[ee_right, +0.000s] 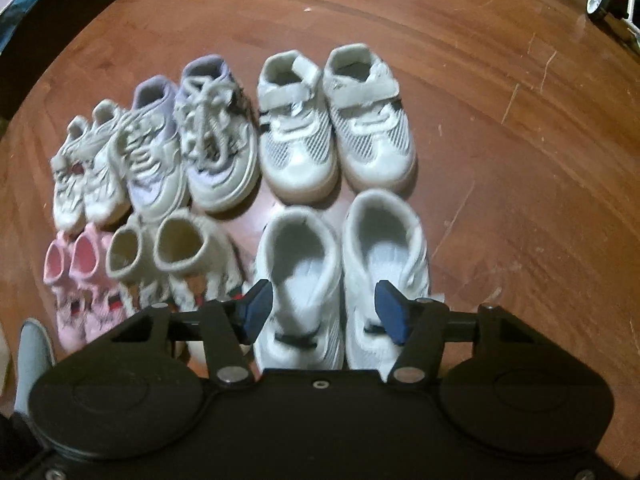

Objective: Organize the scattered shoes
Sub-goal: 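Grasp a pair of white black-band sneakers together with the right tool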

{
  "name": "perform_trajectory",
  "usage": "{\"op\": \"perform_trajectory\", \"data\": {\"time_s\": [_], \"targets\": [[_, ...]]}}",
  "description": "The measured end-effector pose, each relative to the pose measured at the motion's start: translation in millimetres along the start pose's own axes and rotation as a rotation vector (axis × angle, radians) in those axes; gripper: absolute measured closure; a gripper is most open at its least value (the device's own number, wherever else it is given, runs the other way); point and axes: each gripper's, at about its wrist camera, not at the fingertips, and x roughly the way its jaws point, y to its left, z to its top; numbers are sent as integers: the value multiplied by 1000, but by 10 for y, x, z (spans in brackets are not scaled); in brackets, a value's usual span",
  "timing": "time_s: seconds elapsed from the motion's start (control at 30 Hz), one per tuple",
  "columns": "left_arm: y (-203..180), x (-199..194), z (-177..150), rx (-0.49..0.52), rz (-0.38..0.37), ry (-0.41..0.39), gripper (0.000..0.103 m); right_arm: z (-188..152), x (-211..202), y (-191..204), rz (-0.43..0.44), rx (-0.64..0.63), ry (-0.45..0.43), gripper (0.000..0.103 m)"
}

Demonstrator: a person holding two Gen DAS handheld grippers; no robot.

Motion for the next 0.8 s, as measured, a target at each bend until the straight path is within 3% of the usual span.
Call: {"op": "perform_trajectory", "data": {"time_s": [0.13,0.27,0.4,0.53,0.67,0.8], "targets": [[20,11,-14,-11,-6,4,1,24,247,91,0,-20,21,53],[52,40,-26,-21,-11,14,1,4,525,183,-2,-48,52,66],[84,55,-22,-33,-17,18,1,4,714,317,14,-73,33,68],[99,59,-8,-37,-18,16,1,-52,904,613,-26,-211,18,68],[99,53,7,-30,-10,12,1,-148,916,800,-18,-230,3,85],[132,-18,65,-31,15,-12,1,-267,814,983,-9,-206,-6,88]]}}
